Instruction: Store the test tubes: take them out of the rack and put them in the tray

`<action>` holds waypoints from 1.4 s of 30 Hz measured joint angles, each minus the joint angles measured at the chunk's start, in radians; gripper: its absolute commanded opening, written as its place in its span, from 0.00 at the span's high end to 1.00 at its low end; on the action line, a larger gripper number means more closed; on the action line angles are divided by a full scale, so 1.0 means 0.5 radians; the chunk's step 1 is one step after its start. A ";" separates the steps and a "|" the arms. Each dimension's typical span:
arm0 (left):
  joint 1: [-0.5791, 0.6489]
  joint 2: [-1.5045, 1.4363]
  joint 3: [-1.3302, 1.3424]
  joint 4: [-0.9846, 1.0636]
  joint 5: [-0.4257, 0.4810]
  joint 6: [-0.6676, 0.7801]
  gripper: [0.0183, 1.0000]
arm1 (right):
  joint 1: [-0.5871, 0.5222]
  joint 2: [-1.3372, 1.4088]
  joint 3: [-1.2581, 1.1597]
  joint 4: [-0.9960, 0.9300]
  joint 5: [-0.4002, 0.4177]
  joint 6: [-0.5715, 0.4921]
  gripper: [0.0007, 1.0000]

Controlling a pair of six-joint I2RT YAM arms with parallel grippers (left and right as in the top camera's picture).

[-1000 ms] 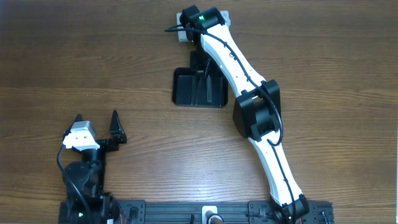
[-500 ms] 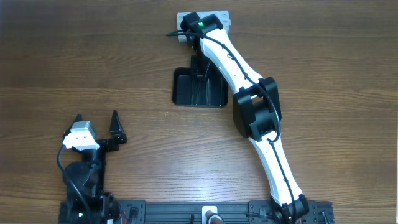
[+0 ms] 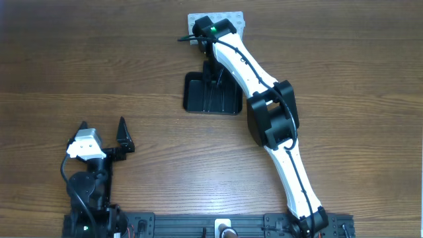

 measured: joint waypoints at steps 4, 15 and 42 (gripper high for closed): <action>0.000 0.000 0.000 0.000 0.000 0.001 0.00 | 0.000 -0.001 0.000 -0.026 0.000 -0.003 0.64; 0.000 0.000 0.000 0.000 0.000 0.001 0.00 | -0.004 -0.196 0.000 -0.180 0.003 -0.006 0.21; 0.000 0.000 0.000 0.001 0.000 0.001 0.00 | -0.047 -1.800 -0.723 -0.327 0.204 -0.869 0.01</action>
